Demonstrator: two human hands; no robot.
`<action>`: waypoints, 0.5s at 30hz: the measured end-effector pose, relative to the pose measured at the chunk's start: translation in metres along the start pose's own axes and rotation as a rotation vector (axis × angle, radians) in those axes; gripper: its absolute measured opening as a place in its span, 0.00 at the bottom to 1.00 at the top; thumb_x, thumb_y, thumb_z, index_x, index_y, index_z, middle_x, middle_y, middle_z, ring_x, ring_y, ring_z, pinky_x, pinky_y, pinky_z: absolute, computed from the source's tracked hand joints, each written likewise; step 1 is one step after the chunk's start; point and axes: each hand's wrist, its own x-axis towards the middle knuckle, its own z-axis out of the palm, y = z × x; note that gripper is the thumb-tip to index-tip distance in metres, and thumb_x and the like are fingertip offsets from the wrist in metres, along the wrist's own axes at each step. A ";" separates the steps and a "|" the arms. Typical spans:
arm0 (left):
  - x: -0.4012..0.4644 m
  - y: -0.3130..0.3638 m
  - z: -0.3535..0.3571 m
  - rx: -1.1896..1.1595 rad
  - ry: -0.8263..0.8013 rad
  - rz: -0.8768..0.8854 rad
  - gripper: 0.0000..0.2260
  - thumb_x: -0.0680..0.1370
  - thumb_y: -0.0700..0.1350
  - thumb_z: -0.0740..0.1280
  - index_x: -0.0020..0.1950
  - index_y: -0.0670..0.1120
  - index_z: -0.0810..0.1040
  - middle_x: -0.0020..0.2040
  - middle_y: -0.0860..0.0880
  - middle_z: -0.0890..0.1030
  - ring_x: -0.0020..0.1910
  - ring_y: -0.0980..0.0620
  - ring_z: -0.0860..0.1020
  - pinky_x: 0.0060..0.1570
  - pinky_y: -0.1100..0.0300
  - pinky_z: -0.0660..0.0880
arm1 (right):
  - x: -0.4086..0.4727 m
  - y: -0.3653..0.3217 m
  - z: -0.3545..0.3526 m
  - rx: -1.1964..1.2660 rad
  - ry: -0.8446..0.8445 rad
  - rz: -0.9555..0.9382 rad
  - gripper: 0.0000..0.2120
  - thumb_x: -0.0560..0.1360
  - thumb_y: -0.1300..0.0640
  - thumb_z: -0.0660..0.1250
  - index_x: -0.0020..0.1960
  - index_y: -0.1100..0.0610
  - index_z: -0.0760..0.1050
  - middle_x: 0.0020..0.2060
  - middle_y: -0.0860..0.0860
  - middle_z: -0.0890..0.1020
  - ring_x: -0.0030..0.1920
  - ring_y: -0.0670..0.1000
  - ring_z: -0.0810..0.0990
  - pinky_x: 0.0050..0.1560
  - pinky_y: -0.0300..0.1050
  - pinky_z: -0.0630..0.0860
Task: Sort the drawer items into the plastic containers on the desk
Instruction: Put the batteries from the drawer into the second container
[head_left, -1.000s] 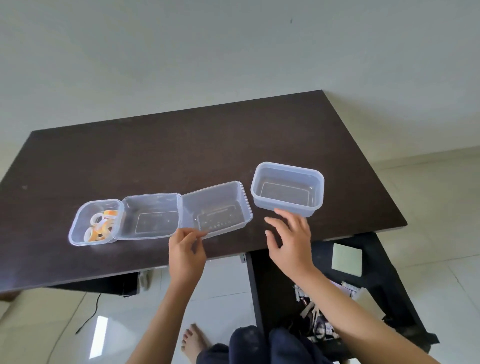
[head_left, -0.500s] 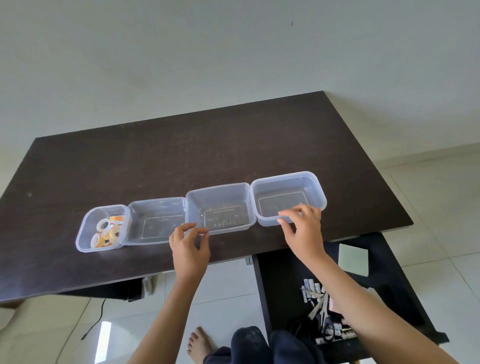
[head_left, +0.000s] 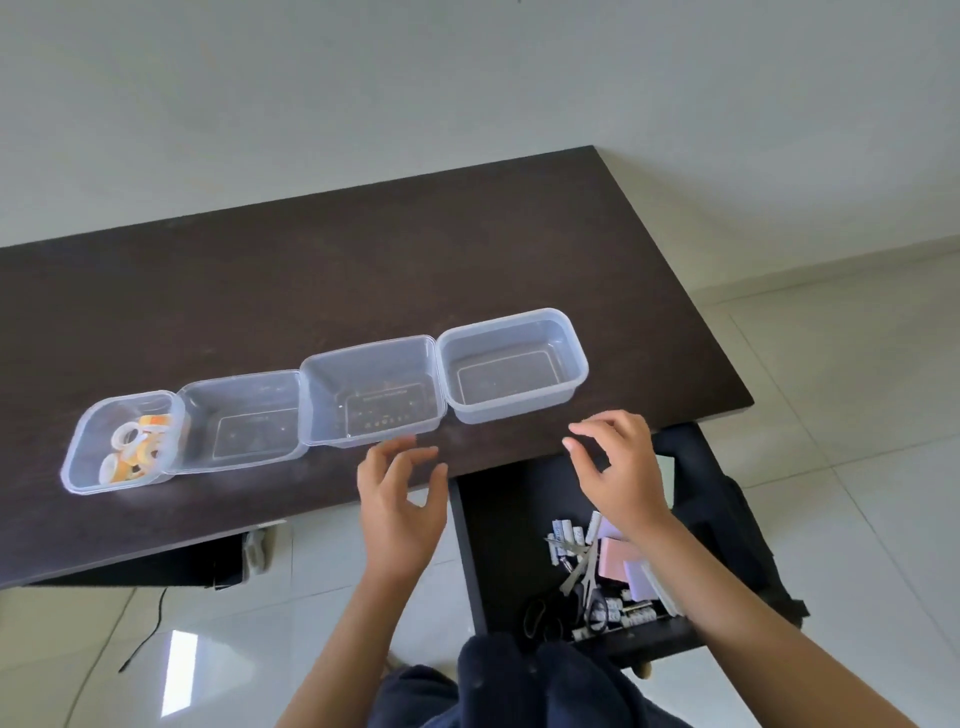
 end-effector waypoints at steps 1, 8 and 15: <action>-0.010 0.004 0.011 -0.039 -0.050 0.014 0.08 0.71 0.38 0.74 0.48 0.44 0.82 0.53 0.48 0.78 0.53 0.53 0.75 0.52 0.72 0.67 | -0.010 0.011 -0.007 -0.010 -0.027 0.020 0.07 0.72 0.56 0.69 0.47 0.58 0.82 0.42 0.52 0.80 0.46 0.52 0.76 0.45 0.35 0.72; -0.083 0.013 0.099 -0.047 -0.629 -0.107 0.11 0.73 0.47 0.71 0.55 0.49 0.79 0.51 0.56 0.75 0.51 0.60 0.74 0.54 0.67 0.72 | -0.070 0.088 -0.038 -0.150 -0.645 0.342 0.07 0.73 0.56 0.70 0.51 0.52 0.79 0.47 0.48 0.78 0.54 0.52 0.76 0.49 0.47 0.75; -0.121 -0.008 0.154 0.327 -1.122 -0.301 0.26 0.70 0.54 0.69 0.65 0.47 0.69 0.61 0.46 0.71 0.62 0.44 0.70 0.59 0.51 0.73 | -0.098 0.105 -0.028 -0.399 -1.080 0.258 0.26 0.70 0.48 0.67 0.68 0.46 0.68 0.61 0.51 0.72 0.64 0.56 0.68 0.62 0.51 0.66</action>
